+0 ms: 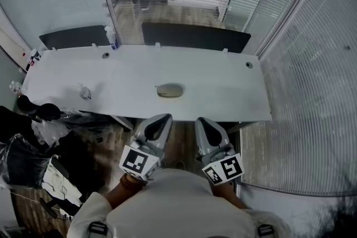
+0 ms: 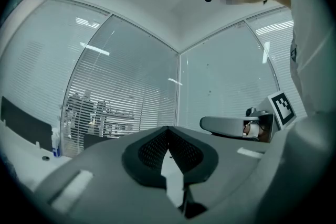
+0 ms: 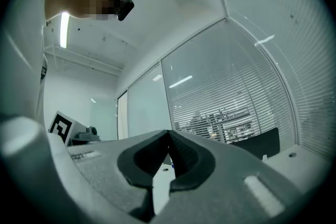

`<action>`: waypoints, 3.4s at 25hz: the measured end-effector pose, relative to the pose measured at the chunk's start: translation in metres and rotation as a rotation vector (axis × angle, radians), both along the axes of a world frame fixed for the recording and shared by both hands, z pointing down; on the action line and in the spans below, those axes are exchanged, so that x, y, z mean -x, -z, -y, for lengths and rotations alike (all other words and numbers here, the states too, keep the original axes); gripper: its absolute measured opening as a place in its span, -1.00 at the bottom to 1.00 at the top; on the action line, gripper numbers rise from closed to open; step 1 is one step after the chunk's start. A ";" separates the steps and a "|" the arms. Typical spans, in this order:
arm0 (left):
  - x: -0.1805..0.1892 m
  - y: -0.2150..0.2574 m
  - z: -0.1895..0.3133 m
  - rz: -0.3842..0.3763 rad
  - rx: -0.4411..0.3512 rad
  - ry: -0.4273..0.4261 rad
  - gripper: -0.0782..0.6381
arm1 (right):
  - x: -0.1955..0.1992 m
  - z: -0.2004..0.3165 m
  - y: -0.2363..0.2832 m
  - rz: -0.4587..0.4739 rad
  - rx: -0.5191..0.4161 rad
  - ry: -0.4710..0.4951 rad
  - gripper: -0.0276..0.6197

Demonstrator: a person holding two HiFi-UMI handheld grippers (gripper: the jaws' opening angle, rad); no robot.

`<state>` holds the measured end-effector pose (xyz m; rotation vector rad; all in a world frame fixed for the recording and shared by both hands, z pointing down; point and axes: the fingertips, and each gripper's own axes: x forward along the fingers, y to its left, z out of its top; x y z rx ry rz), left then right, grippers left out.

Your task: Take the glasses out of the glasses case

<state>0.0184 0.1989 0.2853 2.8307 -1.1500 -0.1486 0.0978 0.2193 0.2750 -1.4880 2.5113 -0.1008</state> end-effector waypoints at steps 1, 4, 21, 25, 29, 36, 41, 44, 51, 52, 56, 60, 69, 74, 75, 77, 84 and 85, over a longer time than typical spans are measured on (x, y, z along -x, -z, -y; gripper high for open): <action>-0.004 -0.001 -0.001 -0.001 -0.002 -0.001 -0.78 | -0.004 -0.001 0.000 0.002 0.002 0.001 -0.91; -0.017 0.000 -0.003 -0.001 -0.004 0.001 -0.78 | -0.016 -0.002 -0.003 0.000 0.007 0.010 -0.91; -0.067 -0.003 -0.014 0.026 -0.012 -0.006 -0.78 | -0.067 -0.012 -0.013 0.015 0.025 0.020 -0.91; -0.064 -0.002 -0.003 0.027 -0.003 0.007 -0.78 | -0.065 -0.001 -0.016 0.009 0.025 0.025 -0.91; -0.058 -0.006 0.013 0.015 -0.004 0.016 -0.78 | -0.062 0.014 -0.020 0.006 0.026 0.023 -0.91; -0.041 -0.006 0.058 -0.010 -0.007 0.022 -0.78 | -0.048 0.059 -0.023 0.000 0.030 0.017 -0.91; -0.026 -0.010 0.104 -0.022 -0.003 0.031 -0.78 | -0.033 0.106 -0.023 -0.011 0.031 0.025 -0.91; -0.012 -0.011 0.138 -0.024 -0.005 0.032 -0.78 | -0.019 0.142 -0.024 -0.017 0.039 0.029 -0.91; 0.019 -0.009 0.203 -0.038 0.010 0.046 -0.78 | 0.015 0.208 -0.018 -0.043 0.045 0.045 -0.91; 0.023 -0.010 0.210 -0.038 0.010 0.046 -0.78 | 0.020 0.217 -0.018 -0.046 0.046 0.047 -0.91; 0.039 -0.014 0.236 -0.047 0.001 0.044 -0.78 | 0.035 0.247 -0.020 -0.055 0.046 0.047 -0.91; 0.049 -0.020 0.257 -0.038 0.014 0.037 -0.78 | 0.044 0.269 -0.023 -0.052 0.051 0.037 -0.91; 0.030 -0.025 0.276 -0.018 0.025 0.011 -0.78 | 0.030 0.284 -0.027 -0.041 0.069 0.025 -0.91; 0.006 -0.029 0.275 -0.007 0.047 0.009 -0.78 | 0.008 0.282 -0.026 -0.049 0.061 0.021 -0.91; 0.002 -0.029 0.275 -0.006 0.044 0.008 -0.78 | 0.004 0.282 -0.026 -0.053 0.063 0.023 -0.91; -0.006 -0.032 0.275 -0.004 0.037 0.011 -0.78 | -0.004 0.283 -0.028 -0.060 0.067 0.029 -0.91; -0.027 -0.032 0.274 0.003 0.054 0.027 -0.78 | -0.027 0.286 -0.026 -0.081 0.063 0.041 -0.91; -0.027 -0.034 0.275 0.004 0.058 0.036 -0.78 | -0.029 0.288 -0.028 -0.095 0.058 0.040 -0.91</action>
